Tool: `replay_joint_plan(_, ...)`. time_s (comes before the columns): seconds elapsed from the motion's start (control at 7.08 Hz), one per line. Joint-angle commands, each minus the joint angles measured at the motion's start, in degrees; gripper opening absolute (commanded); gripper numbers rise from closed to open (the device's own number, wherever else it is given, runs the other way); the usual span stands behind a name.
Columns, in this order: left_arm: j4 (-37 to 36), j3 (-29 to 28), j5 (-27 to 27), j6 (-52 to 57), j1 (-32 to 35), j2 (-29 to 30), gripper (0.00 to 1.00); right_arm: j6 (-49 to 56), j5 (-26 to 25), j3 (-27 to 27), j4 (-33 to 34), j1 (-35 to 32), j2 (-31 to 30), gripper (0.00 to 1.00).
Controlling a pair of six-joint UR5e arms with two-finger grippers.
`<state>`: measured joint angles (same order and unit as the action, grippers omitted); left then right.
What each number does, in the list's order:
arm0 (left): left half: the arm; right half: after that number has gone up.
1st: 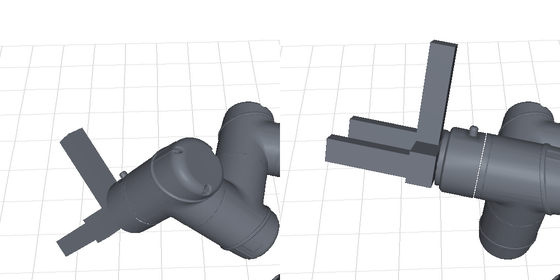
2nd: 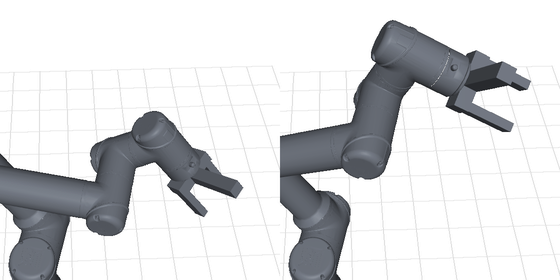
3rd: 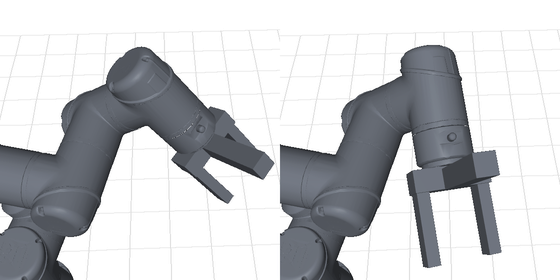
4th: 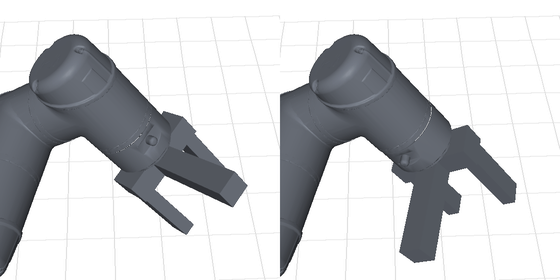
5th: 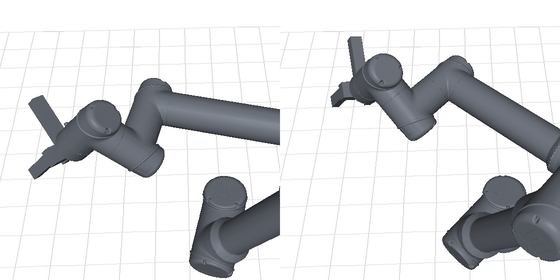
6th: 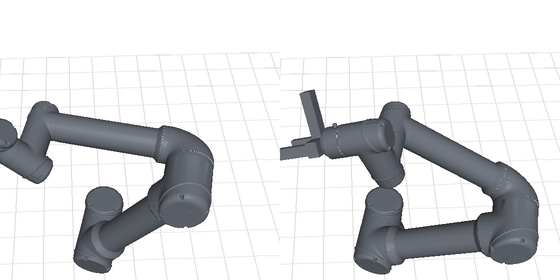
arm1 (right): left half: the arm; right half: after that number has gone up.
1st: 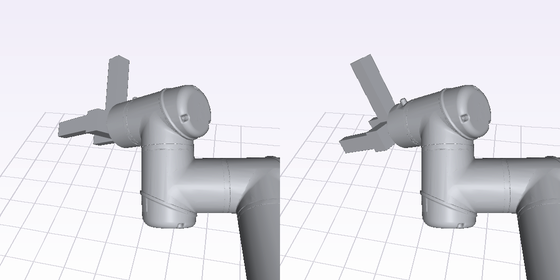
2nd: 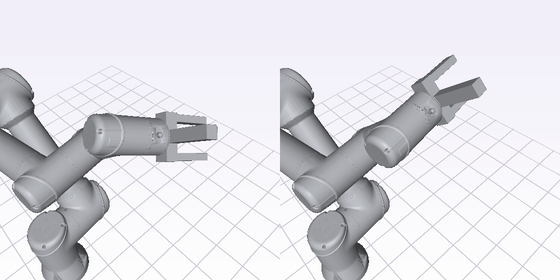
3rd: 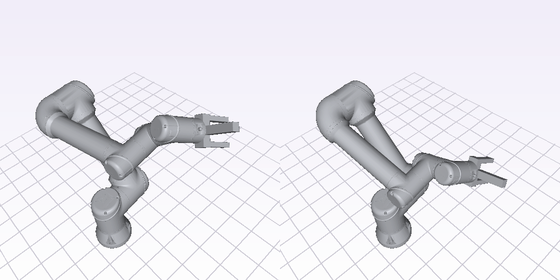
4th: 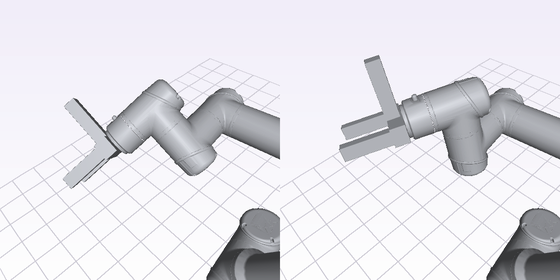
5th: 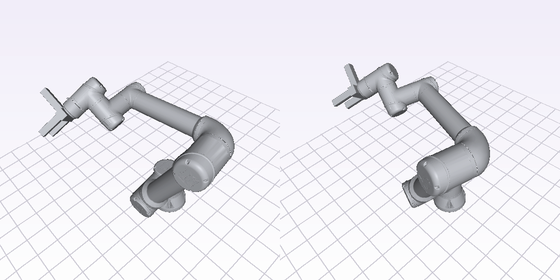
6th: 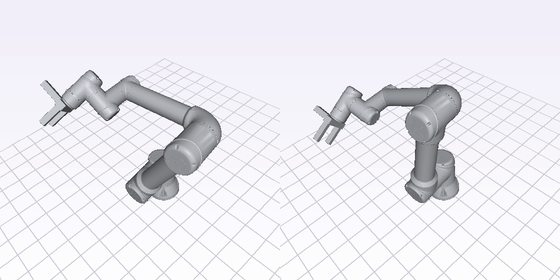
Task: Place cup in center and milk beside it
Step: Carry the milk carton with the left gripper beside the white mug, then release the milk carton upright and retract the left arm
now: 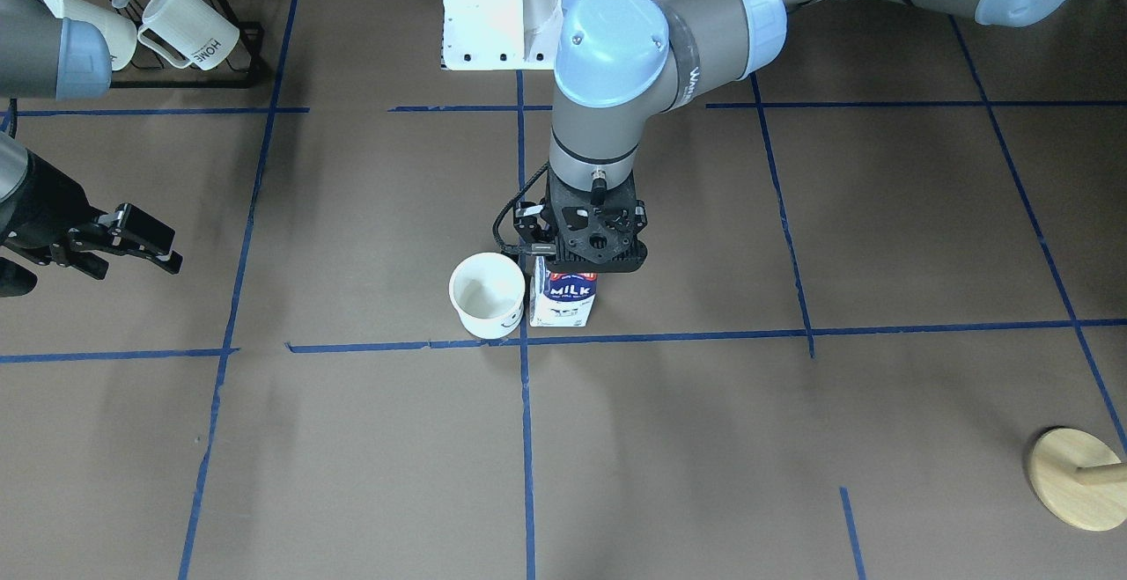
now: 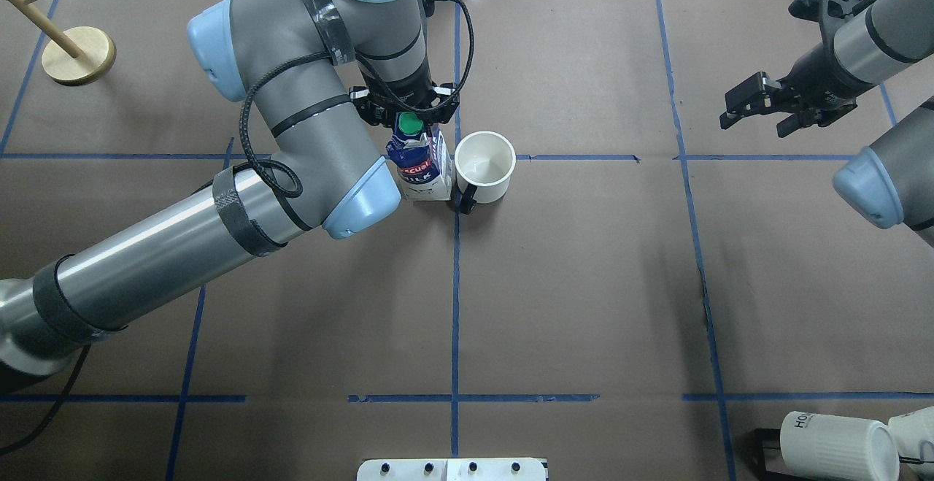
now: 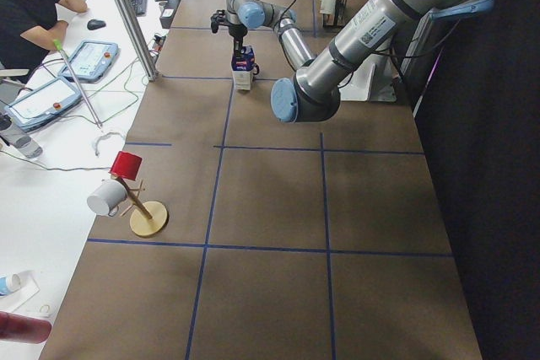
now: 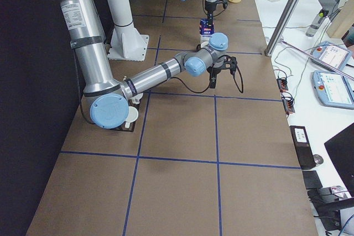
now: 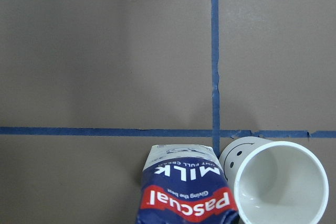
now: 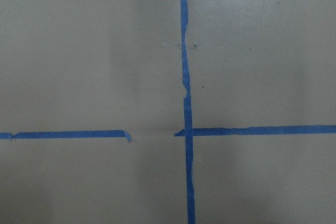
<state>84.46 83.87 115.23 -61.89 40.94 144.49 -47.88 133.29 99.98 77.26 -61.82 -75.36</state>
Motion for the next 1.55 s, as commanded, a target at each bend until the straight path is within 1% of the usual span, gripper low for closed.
replay_joint_plan(0.0,0.0,-0.11,-0.18,-0.07,-0.43,0.09,1.0,0.07,0.04,-0.14,0.0,0.04,0.04,1.0)
replay_joint_plan(0.14,0.0,0.93,-0.09,0.11,0.53,0.09,1.0,0.07,-0.05,-0.23,0.0,0.04,0.12,1.0)
replay_joint_plan(0.28,0.0,4.25,0.52,-0.24,3.76,-0.08,1.0,-0.01,-0.13,-0.57,0.0,0.21,0.21,1.0)
replay_joint_plan(0.42,0.26,8.55,2.35,-0.24,8.67,-1.65,1.0,-0.02,-0.13,-1.27,0.0,0.21,0.56,1.0)
replay_joint_plan(0.57,1.75,9.64,9.85,0.71,14.28,-5.14,1.0,0.16,-0.13,-1.28,0.0,0.21,0.48,1.0)
replay_joint_plan(0.71,4.54,10.6,15.32,4.29,19.21,-10.57,1.0,0.51,0.47,-1.02,0.0,-1.18,0.13,1.0)
replay_joint_plan(0.85,4.83,12.96,17.46,13.03,22.83,-17.24,1.0,4.69,1.53,-1.02,0.87,-5.8,-0.92,1.0)
replay_joint_plan(0.99,4.49,13.16,20.01,23.64,27.65,-23.05,1.0,14.13,3.62,-2.15,3.14,-12.2,-2.32,1.0)
replay_joint_plan(1.13,4.31,12.81,20.9,38.63,33.18,-30.16,1.0,27.97,4.86,-3.73,9.95,-18.62,-2.25,1.0)
replay_joint_plan(1.27,3.96,11.51,20.3,53.22,38.28,-34.84,1.0,40.9,4.61,-4.87,17.68,-22.95,-1.81,1.0)
replay_joint_plan(1.41,4.04,6.71,20.12,64.42,44.69,-36.71,1.0,48.95,4.44,-5.84,21.67,-26.3,-1.98,1.0)
